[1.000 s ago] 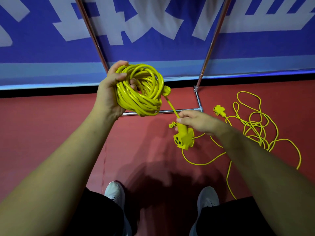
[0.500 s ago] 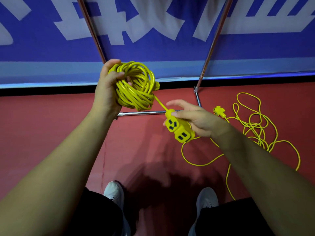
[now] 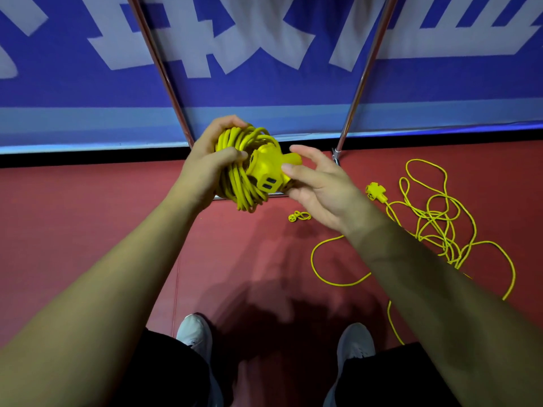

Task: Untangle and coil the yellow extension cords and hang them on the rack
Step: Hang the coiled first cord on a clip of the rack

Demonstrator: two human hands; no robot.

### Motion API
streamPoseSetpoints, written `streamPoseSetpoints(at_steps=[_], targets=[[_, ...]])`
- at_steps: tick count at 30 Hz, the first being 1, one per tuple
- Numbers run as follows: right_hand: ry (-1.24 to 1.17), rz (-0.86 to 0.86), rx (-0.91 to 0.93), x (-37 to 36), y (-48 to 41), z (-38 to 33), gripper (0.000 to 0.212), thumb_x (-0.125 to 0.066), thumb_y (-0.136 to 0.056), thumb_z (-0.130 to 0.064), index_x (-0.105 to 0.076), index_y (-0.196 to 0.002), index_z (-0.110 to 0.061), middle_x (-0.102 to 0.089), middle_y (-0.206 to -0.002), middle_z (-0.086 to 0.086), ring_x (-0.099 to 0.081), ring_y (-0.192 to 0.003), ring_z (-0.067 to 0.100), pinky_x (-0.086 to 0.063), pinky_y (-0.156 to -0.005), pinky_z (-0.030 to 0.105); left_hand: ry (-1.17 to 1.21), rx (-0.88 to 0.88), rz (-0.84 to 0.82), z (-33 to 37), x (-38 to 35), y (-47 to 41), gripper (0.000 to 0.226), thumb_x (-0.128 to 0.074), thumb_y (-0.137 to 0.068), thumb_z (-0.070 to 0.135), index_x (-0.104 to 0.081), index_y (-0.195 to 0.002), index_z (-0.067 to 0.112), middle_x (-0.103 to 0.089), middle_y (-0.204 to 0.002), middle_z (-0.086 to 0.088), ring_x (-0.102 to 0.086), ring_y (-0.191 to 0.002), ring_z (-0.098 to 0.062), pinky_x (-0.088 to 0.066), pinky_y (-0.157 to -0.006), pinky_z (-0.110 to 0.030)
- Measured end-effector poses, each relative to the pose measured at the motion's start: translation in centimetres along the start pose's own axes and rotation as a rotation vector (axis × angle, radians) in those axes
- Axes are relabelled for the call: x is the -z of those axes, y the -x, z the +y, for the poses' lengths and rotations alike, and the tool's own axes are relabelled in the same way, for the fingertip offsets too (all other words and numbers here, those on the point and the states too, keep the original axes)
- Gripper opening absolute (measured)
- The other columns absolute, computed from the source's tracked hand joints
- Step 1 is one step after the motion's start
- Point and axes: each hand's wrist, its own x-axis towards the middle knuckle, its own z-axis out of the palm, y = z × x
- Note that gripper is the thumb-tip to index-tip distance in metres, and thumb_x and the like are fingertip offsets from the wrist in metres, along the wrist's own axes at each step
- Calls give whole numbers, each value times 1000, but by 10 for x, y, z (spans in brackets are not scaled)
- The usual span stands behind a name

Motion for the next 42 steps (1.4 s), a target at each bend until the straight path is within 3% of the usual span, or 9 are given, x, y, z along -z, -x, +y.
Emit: streamPoseSetpoints(at_steps=[3, 8, 11, 21, 25, 29, 34, 38, 42], targets=[[121, 143, 80, 2, -3, 3, 53, -65, -89, 1, -42, -136, -7, -68, -100, 16, -70, -92, 25, -55, -92, 45, -11, 37, -19, -1, -6, 3, 41, -57, -75, -1, -59, -108, 23, -61, -105, -8, -58, -86, -28, -56, -68, -35], [215, 216, 133, 3, -3, 7, 52, -69, -87, 0, -41, -129, -12, -66, -99, 17, -71, -85, 20, -57, -75, 31, -131, 14, 0, -4, -10, 2, 44, -59, -72, 2, -60, -106, 30, -61, -113, 4, -59, -104, -19, -48, -96, -42], [386, 276, 174, 5, -6, 13, 55, -75, -82, -4, -40, -124, -15, -64, -96, 16, -68, -77, 17, -53, -66, 25, -130, 43, -47, -3, -11, 1, 46, -60, -74, 1, -59, -108, 32, -59, -119, 4, -59, -108, -17, -48, -99, -43], [557, 520, 371, -2, -11, 38, 54, -84, -71, -10, -38, -95, -25, -65, -82, 0, -70, -74, 18, -60, -73, 43, -383, -60, -152, -9, -19, 8, 48, -60, -77, -1, -54, -116, 26, -56, -98, 15, -57, -80, -16, -50, -66, -31], [539, 375, 267, 2, -12, 36, 51, -85, -65, -32, -44, -94, -22, -66, -100, 17, -69, -87, 25, -57, -77, 42, -292, 19, -83, -8, -10, 7, 47, -59, -75, 0, -58, -110, 31, -60, -104, -6, -57, -85, -21, -51, -68, -44], [306, 87, 183, 12, -8, 19, 39, -75, -78, -5, -45, -102, -13, -65, -97, 12, -66, -82, 17, -53, -76, 29, -11, 88, -26, 0, -2, 4, 46, -54, -70, -2, -57, -108, 24, -62, -115, -2, -61, -98, -21, -50, -83, -37], [513, 265, 191, 12, -10, 10, 75, -89, -59, -35, -45, -117, -15, -59, -110, 6, -64, -94, 10, -51, -78, 22, 177, 107, -78, 5, -3, 3, 46, -48, -68, -5, -53, -108, 18, -59, -116, -11, -64, -90, -23, -54, -76, -32], [411, 198, 39, 10, -6, 10, 93, -89, -53, -54, -43, -126, -19, -65, -123, 3, -60, -117, 12, -41, -90, 30, 327, 125, -114, 3, -2, 4, 47, -47, -67, -6, -51, -108, 16, -52, -122, -16, -59, -86, -27, -53, -77, -37], [241, 17, -21, 13, 0, 14, 82, -84, -70, -37, -39, -136, -17, -69, -121, 0, -63, -114, 22, -40, -100, 54, 429, 139, -175, 2, -4, 4, 47, -40, -71, -9, -50, -110, 16, -51, -118, -19, -50, -83, -29, -53, -74, -40]])
